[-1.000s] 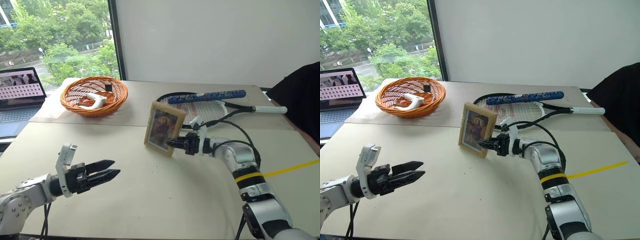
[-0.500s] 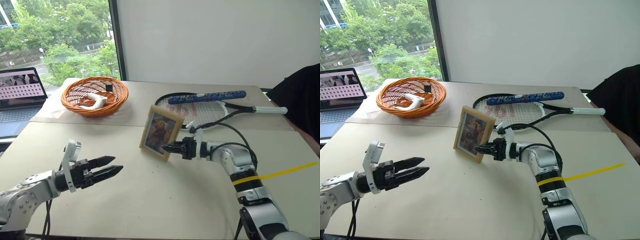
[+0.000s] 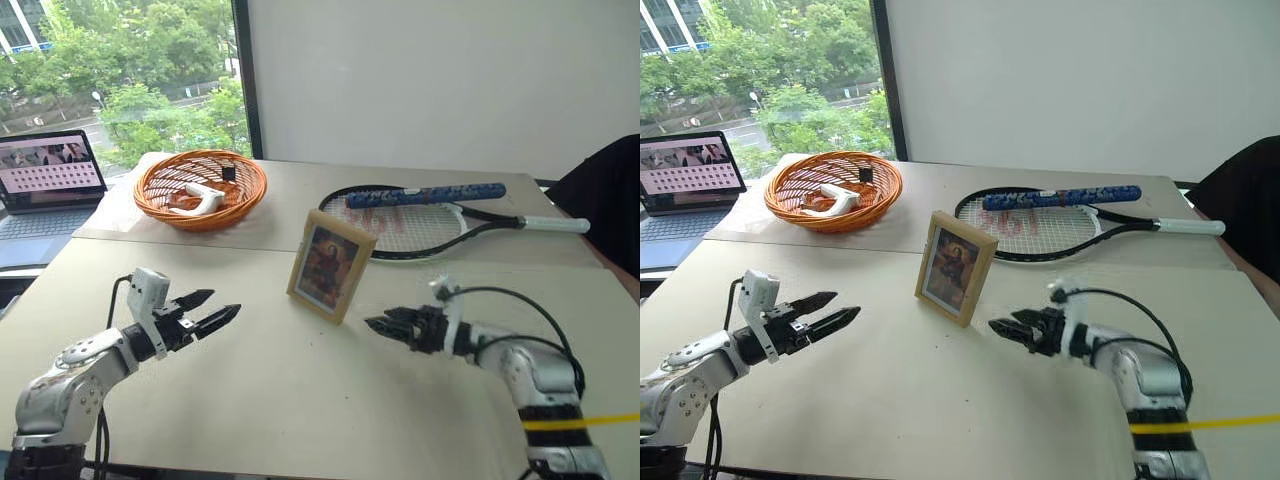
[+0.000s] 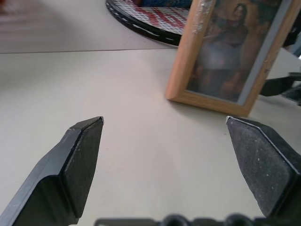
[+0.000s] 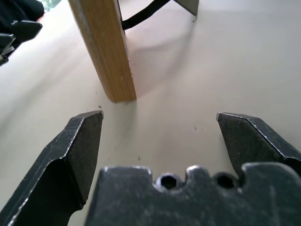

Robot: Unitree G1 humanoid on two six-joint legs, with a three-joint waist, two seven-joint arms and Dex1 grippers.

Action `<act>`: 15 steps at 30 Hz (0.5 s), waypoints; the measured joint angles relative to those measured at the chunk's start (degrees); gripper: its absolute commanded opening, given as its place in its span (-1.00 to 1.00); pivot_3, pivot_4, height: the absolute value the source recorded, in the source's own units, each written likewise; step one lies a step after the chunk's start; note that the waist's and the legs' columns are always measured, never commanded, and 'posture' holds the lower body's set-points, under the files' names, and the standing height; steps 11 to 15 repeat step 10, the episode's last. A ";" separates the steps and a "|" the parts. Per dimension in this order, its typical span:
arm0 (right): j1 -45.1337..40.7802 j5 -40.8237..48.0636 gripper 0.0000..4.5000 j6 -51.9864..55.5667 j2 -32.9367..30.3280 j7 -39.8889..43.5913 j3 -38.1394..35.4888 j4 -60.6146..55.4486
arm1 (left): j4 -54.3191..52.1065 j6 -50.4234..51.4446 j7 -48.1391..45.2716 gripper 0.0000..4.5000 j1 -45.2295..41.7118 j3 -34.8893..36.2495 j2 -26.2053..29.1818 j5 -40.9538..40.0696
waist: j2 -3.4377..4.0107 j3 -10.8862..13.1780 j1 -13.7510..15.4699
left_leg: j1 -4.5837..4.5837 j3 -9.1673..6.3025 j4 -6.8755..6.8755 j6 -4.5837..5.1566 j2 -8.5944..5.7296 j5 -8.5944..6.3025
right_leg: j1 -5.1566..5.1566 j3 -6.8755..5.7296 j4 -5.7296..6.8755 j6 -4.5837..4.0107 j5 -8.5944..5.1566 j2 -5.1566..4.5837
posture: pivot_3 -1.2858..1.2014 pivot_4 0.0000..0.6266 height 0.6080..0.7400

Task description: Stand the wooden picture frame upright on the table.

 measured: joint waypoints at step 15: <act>7.60 -4.75 0.99 -13.05 -1.10 -4.28 -0.23 -15.57 | 0.52 -7.56 -1.97 1.00 1.02 -5.02 -1.87 6.20 | -0.03 -0.01 -0.92 | 0.20 -0.07 0.18 -0.05 0.00 0.17 | 0.23 0.00 -0.01 0.27 0.10 -0.01 | 0.03 -0.52 0.43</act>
